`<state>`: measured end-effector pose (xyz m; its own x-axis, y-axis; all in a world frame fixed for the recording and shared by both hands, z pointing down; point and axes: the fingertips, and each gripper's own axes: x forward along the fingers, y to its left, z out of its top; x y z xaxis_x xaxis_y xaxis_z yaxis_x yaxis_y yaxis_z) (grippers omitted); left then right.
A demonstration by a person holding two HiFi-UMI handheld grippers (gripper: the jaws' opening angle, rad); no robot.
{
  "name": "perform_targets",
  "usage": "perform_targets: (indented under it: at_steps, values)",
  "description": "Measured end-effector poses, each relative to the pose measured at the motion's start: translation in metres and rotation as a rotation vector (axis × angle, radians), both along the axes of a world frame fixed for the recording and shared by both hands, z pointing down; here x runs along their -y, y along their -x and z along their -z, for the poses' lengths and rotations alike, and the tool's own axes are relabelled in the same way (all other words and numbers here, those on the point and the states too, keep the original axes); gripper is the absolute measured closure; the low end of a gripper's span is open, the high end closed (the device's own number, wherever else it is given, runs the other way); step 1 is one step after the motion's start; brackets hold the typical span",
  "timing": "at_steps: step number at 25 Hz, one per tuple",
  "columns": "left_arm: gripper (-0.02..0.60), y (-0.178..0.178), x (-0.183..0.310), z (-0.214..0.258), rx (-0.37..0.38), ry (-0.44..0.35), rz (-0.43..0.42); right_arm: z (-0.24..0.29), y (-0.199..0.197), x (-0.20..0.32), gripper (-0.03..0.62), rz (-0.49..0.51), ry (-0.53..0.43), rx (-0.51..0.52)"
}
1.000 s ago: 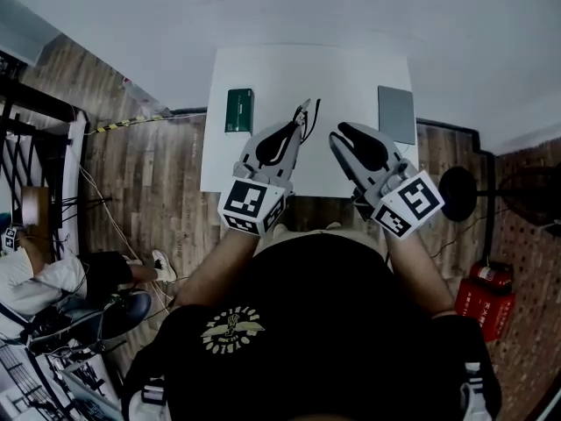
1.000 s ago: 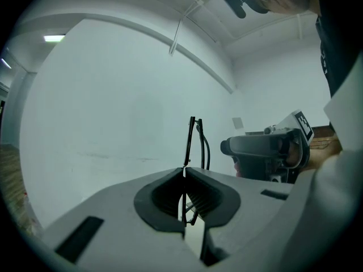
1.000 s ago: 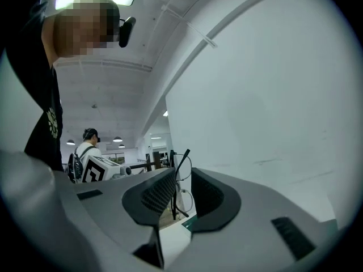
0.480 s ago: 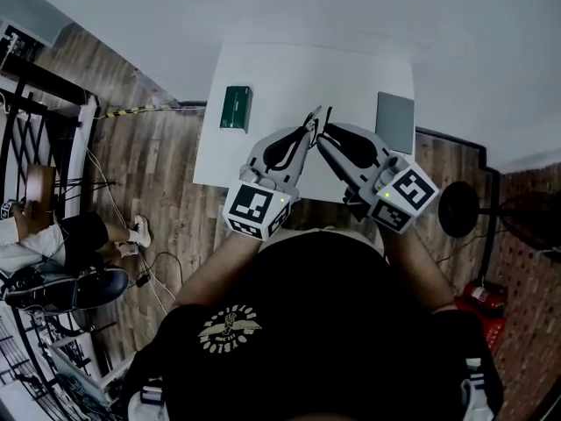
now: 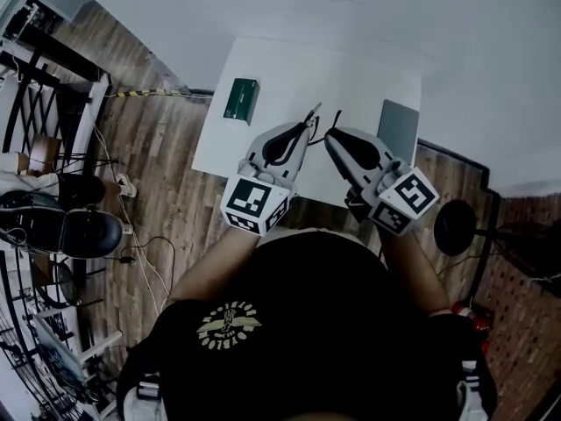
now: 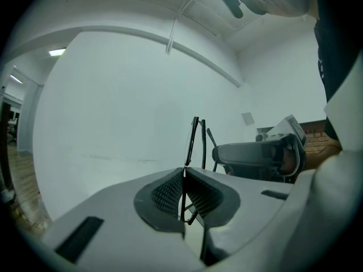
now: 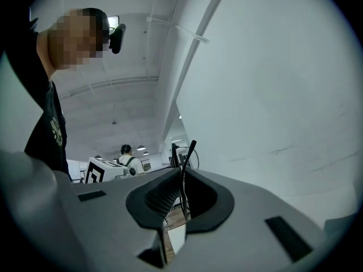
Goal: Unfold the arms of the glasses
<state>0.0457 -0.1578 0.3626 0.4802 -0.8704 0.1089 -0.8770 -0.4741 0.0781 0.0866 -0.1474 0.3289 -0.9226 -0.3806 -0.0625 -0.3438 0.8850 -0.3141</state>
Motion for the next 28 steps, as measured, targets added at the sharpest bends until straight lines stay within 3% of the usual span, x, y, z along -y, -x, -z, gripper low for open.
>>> perform_targets:
  at_steps: [14,22,28]
  values:
    - [0.561,-0.012,-0.009,0.009,-0.038,0.014,0.049,-0.014,-0.047,-0.018,0.577,-0.031,0.038,0.029]
    - [0.561,-0.028,-0.009,0.029,-0.057,0.007,0.01,-0.013,-0.08,-0.025,0.58,-0.1,0.057,0.104]
    - [0.561,-0.028,-0.006,0.035,-0.064,0.001,-0.013,-0.023,-0.085,-0.028,0.58,-0.144,0.079,0.096]
